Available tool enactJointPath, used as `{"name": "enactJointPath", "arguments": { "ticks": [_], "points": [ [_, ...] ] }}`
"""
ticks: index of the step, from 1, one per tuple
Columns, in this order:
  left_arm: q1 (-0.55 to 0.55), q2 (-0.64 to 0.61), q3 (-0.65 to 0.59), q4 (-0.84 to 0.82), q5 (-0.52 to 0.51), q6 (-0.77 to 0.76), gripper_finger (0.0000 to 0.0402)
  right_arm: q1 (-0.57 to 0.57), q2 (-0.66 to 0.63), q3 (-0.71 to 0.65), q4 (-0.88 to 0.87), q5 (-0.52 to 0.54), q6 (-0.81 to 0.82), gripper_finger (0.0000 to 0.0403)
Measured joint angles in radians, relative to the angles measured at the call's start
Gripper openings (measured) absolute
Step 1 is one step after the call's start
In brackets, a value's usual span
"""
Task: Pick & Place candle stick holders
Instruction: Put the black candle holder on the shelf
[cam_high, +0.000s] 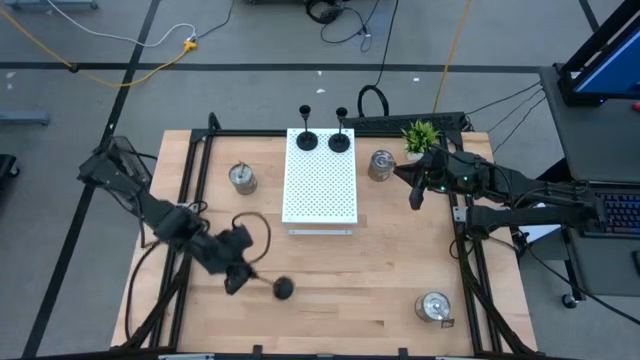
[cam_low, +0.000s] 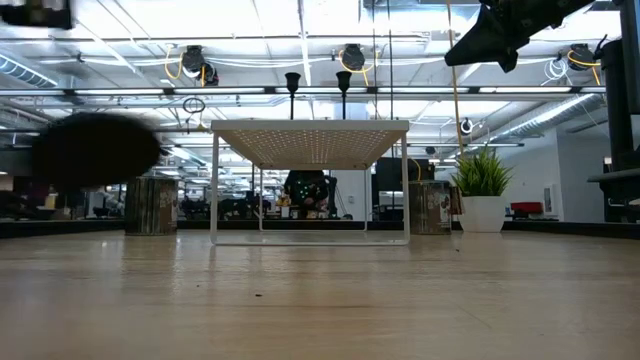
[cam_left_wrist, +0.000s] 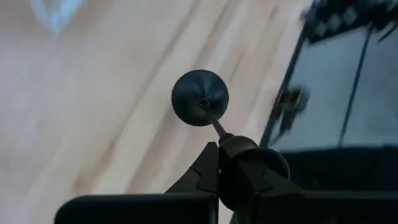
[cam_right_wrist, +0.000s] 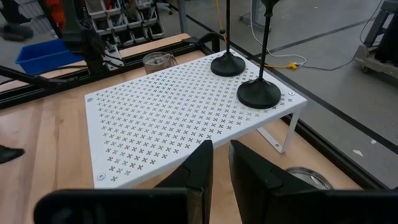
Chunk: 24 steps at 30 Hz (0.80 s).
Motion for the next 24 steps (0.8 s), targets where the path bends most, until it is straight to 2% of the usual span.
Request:
{"name": "enactJointPath", "arguments": {
  "ticks": [8, 12, 16, 21, 24],
  "points": [
    [0.171, 0.0, 0.195, 0.001, -0.08, 0.192, 0.0012, 0.0, 0.0, 0.0, 0.0, 0.0, 0.0, 0.0043],
    [0.269, 0.045, 0.305, -0.02, -0.093, 0.304, 0.0012, 0.0, 0.0, 0.0, 0.0, 0.0, 0.006, 0.0043],
    [0.366, 0.137, 0.46, -0.07, -0.058, 0.467, 0.0012, 0.0, 0.0, 0.0, 0.001, 0.0, 0.007, 0.0043],
    [0.514, 0.276, 0.65, -0.187, 0.041, 0.621, 0.0012, 0.0, 0.0, 0.0, 0.01, 0.0, 0.007, 0.0043],
    [0.589, 0.348, 0.761, -0.281, 0.065, 0.705, 0.0012, 0.0, 0.0, 0.0, 0.015, 0.002, 0.007, 0.0043]
  ]
}}
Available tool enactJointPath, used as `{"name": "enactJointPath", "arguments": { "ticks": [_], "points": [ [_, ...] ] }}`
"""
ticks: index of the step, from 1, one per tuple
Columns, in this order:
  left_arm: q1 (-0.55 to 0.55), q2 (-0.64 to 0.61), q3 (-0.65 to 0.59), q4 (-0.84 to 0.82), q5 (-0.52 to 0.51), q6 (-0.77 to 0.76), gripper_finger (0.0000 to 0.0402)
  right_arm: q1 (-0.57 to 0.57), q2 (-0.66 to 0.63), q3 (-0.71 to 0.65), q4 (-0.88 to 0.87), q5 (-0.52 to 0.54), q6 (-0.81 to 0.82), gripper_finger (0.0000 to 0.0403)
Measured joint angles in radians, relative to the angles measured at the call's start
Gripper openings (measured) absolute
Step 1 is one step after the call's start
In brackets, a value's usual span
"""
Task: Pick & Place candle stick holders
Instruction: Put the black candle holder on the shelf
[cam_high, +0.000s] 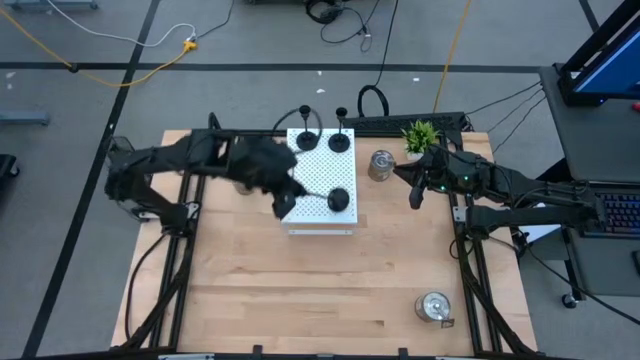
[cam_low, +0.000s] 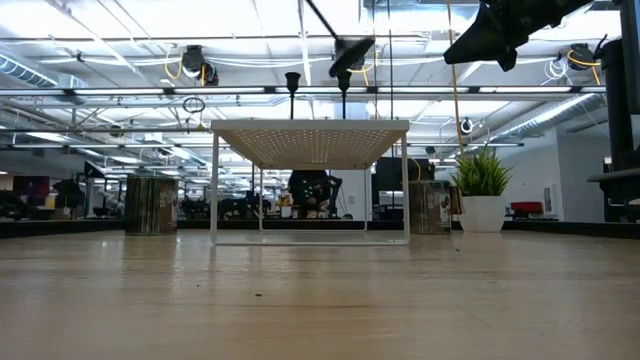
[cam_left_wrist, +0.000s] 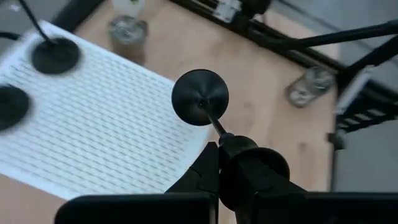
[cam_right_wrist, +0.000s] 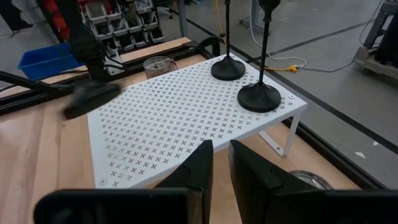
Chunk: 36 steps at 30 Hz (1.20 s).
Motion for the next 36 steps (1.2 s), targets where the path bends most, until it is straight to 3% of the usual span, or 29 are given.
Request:
{"name": "enactJointPath", "arguments": {
  "ticks": [7, 15, 25, 36],
  "points": [
    [0.126, 0.136, 0.244, -0.204, 0.004, 0.117, 0.0012, 0.0, 0.001, 0.0, 0.002, -0.001, 0.001, 0.0043],
    [0.237, 0.235, 0.392, -0.343, 0.042, 0.199, 0.0012, 0.0, 0.049, 0.0, 0.119, -0.032, -0.044, 0.0043],
    [0.351, 0.24, 0.402, -0.394, 0.072, 0.217, 0.0012, 0.0, 0.2, 0.0, 0.371, -0.057, -0.132, 0.0043],
    [0.342, 0.279, 0.403, -0.335, 0.09, 0.29, 0.0012, -0.001, 0.348, 0.001, 0.58, -0.08, -0.134, 0.0043]
  ]
}}
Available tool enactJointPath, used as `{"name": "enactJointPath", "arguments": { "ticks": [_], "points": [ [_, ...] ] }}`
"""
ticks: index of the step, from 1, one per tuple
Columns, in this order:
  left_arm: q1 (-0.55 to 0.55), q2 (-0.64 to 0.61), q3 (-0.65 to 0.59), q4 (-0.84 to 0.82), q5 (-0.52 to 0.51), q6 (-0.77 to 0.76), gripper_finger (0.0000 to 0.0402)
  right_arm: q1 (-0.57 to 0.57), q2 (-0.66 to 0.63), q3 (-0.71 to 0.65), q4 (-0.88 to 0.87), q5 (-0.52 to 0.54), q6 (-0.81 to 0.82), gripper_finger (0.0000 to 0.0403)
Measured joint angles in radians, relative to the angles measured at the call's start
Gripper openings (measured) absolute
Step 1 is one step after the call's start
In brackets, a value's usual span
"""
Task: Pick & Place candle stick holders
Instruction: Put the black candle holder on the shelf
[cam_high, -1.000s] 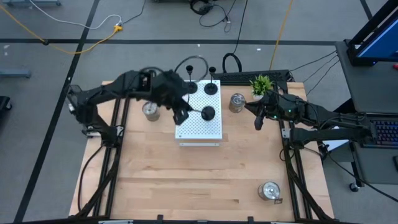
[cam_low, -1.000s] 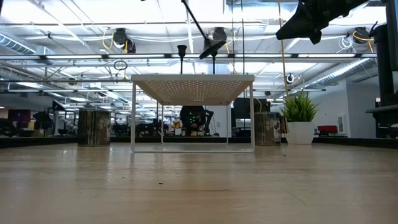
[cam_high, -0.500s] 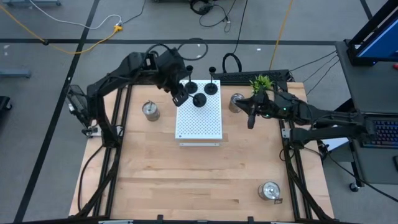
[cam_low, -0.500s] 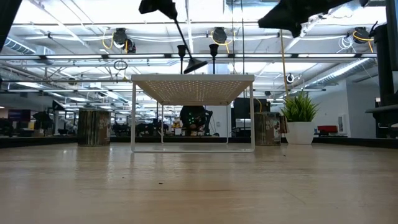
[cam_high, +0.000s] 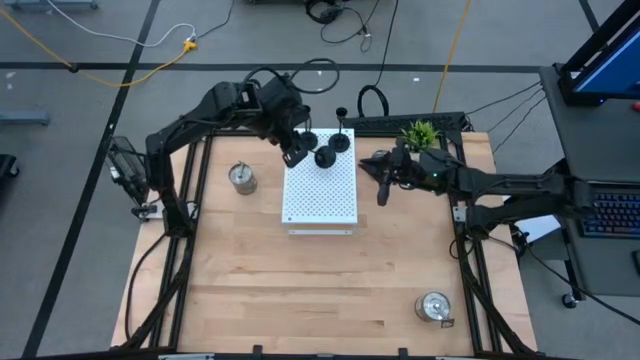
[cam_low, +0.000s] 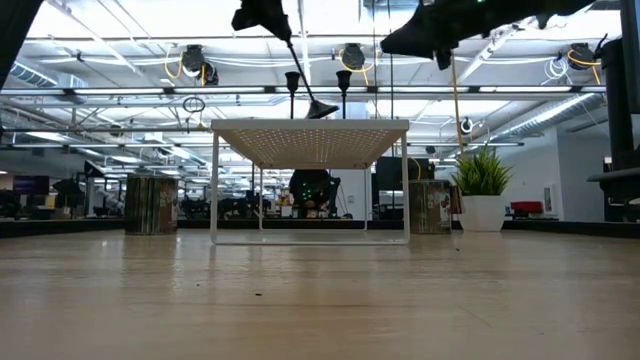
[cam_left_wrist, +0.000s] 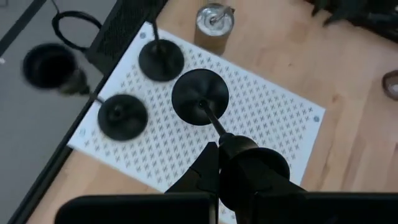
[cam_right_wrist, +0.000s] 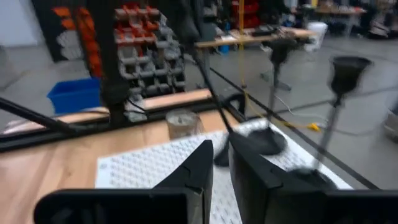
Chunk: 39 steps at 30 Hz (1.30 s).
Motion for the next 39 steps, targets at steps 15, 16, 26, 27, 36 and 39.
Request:
{"name": "enactJointPath", "arguments": {
  "ticks": [15, 16, 26, 27, 36, 39],
  "points": [
    [-0.008, 0.032, -0.001, 0.0, 0.01, 0.032, 0.0012, -0.045, 0.256, 0.247, -0.021, -0.001, -0.138, 0.0131],
    [-0.01, 0.032, 0.0, -0.002, 0.01, 0.032, 0.0012, -0.048, 0.268, 0.266, -0.043, 0.0, -0.139, 0.0141],
    [-0.028, 0.031, 0.07, -0.023, 0.009, 0.044, 0.0012, -0.043, 0.375, 0.358, -0.089, -0.003, -0.16, 0.019],
    [-0.028, 0.031, 0.071, -0.029, 0.009, 0.044, 0.0012, -0.043, 0.38, 0.36, -0.088, -0.002, -0.159, 0.0191],
    [-0.04, 0.031, 0.072, -0.03, 0.009, 0.044, 0.0012, -0.038, 0.432, 0.428, -0.111, -0.004, -0.211, 0.0192],
    [-0.04, 0.031, 0.072, -0.029, 0.007, 0.044, 0.0012, -0.04, 0.433, 0.438, -0.112, -0.028, -0.213, 0.0192]
  ]
}}
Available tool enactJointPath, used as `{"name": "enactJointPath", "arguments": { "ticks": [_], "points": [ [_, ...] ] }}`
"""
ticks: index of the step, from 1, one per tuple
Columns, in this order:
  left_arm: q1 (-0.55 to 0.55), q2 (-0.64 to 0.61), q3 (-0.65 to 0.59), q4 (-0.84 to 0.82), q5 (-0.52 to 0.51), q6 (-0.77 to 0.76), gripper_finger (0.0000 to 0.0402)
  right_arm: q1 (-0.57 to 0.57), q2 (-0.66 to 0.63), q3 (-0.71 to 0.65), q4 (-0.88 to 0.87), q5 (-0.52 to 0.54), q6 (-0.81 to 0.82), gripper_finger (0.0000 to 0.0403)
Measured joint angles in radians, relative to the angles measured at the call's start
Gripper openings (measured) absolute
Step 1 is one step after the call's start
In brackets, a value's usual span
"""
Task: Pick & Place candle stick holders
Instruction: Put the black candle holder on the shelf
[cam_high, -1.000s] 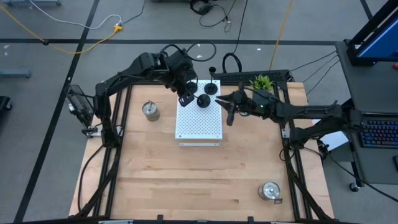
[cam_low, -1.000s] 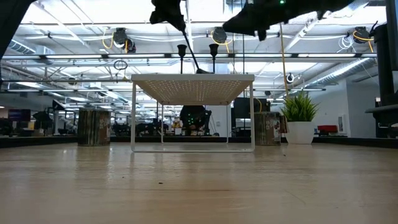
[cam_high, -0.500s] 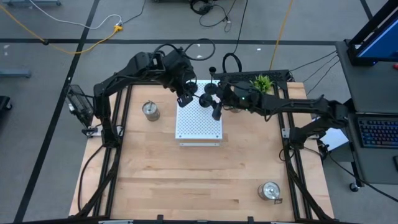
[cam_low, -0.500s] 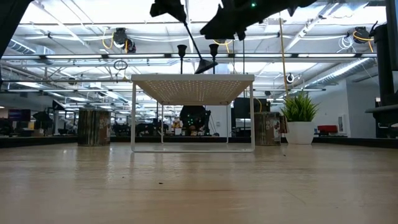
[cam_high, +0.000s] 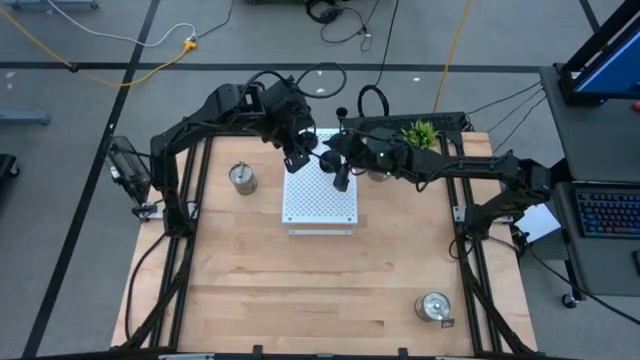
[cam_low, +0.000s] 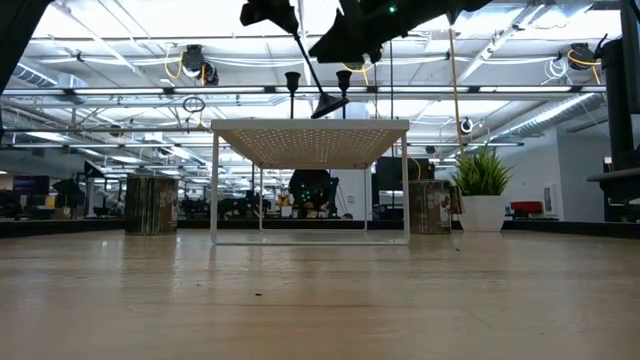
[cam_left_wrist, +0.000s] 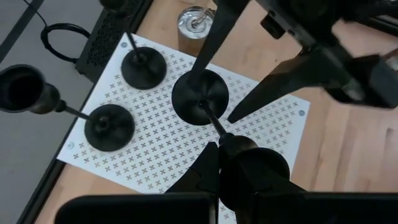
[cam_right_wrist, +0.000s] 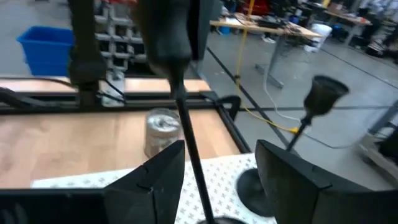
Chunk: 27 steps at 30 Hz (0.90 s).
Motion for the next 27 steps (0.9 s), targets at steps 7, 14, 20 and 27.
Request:
{"name": "enactJointPath", "arguments": {
  "ticks": [7, 14, 20, 27],
  "points": [
    [0.0, 0.0, 0.0, 0.029, -0.01, 0.008, 0.0012, 0.0, 0.0, 0.001, -0.009, -0.028, 0.013, 0.0192],
    [0.0, 0.0, 0.0, 0.029, -0.034, 0.014, 0.0012, 0.001, -0.001, 0.001, -0.018, -0.036, 0.036, 0.0192],
    [-0.015, 0.0, 0.0, 0.055, -0.022, 0.011, 0.0012, -0.001, -0.001, 0.0, -0.017, -0.052, 0.035, 0.0192],
    [-0.034, 0.0, 0.0, 0.07, -0.02, 0.005, 0.0012, -0.001, 0.017, -0.002, -0.014, -0.052, 0.034, 0.0168]
  ]
}}
